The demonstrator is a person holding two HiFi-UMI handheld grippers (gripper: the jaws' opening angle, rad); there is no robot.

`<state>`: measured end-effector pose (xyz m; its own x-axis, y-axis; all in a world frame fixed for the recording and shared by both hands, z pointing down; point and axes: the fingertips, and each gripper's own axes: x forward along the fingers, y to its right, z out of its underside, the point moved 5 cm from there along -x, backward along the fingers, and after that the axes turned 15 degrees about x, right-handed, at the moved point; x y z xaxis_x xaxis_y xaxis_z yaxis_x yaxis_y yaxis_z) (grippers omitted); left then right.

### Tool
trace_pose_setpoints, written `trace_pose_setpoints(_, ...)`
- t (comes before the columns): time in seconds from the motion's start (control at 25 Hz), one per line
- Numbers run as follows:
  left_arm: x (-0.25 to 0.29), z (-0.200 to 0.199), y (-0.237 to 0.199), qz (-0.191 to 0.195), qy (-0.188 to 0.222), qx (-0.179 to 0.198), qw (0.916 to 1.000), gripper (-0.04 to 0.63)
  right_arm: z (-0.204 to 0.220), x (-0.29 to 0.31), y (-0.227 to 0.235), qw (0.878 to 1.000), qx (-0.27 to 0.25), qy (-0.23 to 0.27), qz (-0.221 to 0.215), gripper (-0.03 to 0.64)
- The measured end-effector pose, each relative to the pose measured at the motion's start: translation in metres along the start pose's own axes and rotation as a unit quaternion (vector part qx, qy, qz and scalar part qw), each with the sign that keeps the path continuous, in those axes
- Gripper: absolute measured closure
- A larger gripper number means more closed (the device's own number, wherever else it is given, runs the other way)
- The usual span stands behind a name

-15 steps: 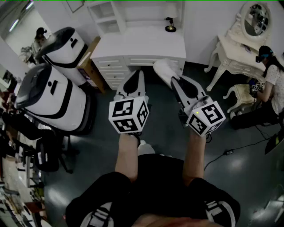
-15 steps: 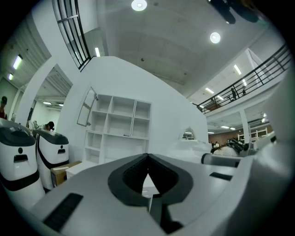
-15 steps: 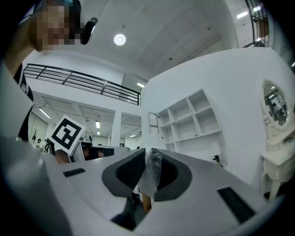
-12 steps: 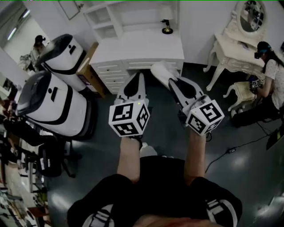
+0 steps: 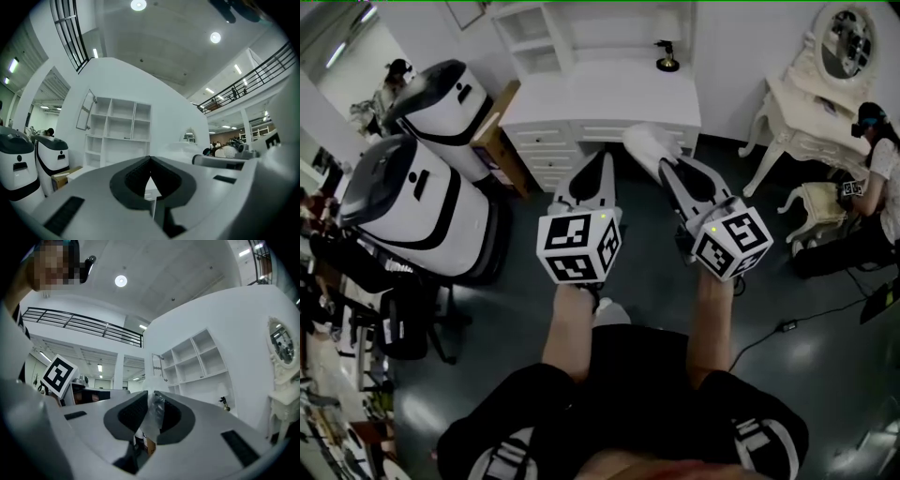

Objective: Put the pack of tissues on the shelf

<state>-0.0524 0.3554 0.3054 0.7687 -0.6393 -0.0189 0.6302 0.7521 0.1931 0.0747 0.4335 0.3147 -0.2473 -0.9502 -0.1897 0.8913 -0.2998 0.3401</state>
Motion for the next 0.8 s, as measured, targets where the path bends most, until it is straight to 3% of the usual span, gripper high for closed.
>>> trace_pose_setpoints(0.32,-0.008,-0.008,-0.005,-0.011,0.009,0.009,0.9999,0.584,0.000,0.011,-0.001,1.000,0.020,0.002,-0.010,0.561)
trace_pose_setpoints(0.44,-0.001,0.003,-0.027,-0.027,-0.014,-0.006,0.9995,0.584,0.008,0.027,0.004,1.000,0.021,-0.021,0.001,0.561)
trace_pose_setpoints(0.6,0.004,0.008,-0.041,-0.035,-0.010,-0.024,0.9991,0.586,0.001,0.035,0.013,1.000,0.012,-0.016,0.016,0.561)
trace_pose_setpoints(0.8,0.019,0.008,-0.050,-0.032,-0.002,-0.018,0.9993,0.586,0.007,0.043,0.030,0.999,0.018,-0.020,0.034,0.561)
